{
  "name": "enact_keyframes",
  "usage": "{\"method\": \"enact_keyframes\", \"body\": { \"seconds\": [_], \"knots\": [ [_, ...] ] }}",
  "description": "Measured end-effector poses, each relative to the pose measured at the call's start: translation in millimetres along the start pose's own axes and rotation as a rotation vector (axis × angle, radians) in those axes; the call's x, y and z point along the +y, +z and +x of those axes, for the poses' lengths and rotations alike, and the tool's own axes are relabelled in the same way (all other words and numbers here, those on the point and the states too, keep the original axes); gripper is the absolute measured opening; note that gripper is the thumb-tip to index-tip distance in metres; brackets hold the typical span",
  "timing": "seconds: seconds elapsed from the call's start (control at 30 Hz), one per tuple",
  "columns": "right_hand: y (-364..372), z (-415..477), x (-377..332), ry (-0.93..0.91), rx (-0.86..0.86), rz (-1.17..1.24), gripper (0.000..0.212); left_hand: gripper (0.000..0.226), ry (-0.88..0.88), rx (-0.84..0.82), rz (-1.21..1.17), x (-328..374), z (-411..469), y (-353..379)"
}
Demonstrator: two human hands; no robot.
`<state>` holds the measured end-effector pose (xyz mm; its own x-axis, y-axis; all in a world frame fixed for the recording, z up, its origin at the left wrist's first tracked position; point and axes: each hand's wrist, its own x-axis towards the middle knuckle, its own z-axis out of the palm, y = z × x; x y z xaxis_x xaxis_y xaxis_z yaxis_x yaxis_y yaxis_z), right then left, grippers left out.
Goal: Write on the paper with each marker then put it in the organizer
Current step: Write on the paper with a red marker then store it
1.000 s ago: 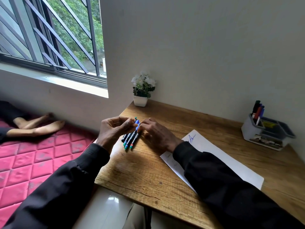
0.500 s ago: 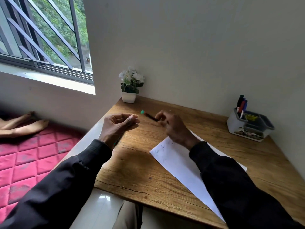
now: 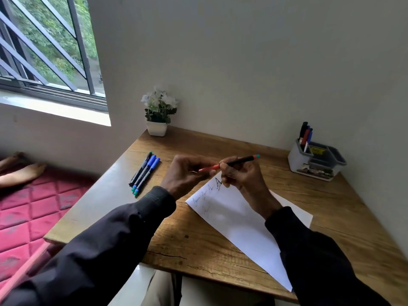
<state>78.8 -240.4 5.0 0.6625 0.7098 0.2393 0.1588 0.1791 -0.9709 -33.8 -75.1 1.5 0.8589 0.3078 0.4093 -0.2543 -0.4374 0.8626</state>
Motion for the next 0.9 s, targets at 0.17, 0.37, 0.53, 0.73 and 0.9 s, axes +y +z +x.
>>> {"method": "enact_keyframes", "body": {
  "seconds": [0.17,0.37,0.53,0.73,0.9],
  "knots": [
    [-5.2,-0.1,-9.9,0.106,-0.047,0.129,0.019,0.020,0.103,-0.008,0.088,0.7,2.0,0.6],
    [-17.1,2.9,-20.6,0.113,-0.112,0.093,0.021,0.011,0.004,-0.097,0.159,12.6,4.3,-7.4],
    [-104.5,-9.8,-71.5,-0.025,0.251,0.101,0.035,0.014,-0.260,0.140,-0.045,5.2,-8.6,-86.6],
    [-41.5,-14.6,-13.0,0.070,-0.220,-0.262,0.014,0.022,-0.356,-0.062,-0.115,-18.8,4.7,-28.6],
    [-21.1,-13.8,12.3,0.125,-0.145,-0.212,0.021,0.024,-0.342,-0.232,-0.066,-28.1,19.5,-23.1]
  ]
}}
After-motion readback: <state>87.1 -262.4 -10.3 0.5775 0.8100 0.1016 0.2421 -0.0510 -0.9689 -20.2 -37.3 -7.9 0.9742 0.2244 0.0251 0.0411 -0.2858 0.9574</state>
